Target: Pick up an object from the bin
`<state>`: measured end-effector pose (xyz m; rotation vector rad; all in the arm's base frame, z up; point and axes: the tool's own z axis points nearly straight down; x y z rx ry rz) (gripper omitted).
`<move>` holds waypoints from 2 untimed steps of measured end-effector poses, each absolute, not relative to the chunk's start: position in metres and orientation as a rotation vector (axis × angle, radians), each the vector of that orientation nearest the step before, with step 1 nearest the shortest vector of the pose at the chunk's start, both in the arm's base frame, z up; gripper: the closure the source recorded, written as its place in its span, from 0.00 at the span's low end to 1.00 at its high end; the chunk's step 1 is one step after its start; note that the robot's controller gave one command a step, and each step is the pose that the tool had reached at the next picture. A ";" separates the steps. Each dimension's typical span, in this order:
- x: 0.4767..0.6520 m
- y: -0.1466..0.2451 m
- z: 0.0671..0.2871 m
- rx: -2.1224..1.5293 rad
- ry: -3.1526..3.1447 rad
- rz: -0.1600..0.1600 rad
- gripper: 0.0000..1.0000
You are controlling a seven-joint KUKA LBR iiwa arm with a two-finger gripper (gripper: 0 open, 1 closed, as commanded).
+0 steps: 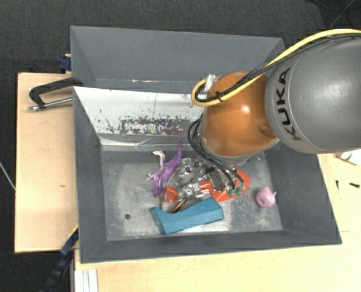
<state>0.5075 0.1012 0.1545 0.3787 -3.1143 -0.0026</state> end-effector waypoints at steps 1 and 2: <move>0.514 0.099 0.216 0.439 -3.112 -0.002 1.00; 0.515 0.151 0.167 0.283 -3.131 -0.002 0.00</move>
Offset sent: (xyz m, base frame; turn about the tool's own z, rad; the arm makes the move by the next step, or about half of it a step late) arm 0.0065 0.0500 0.0117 0.0612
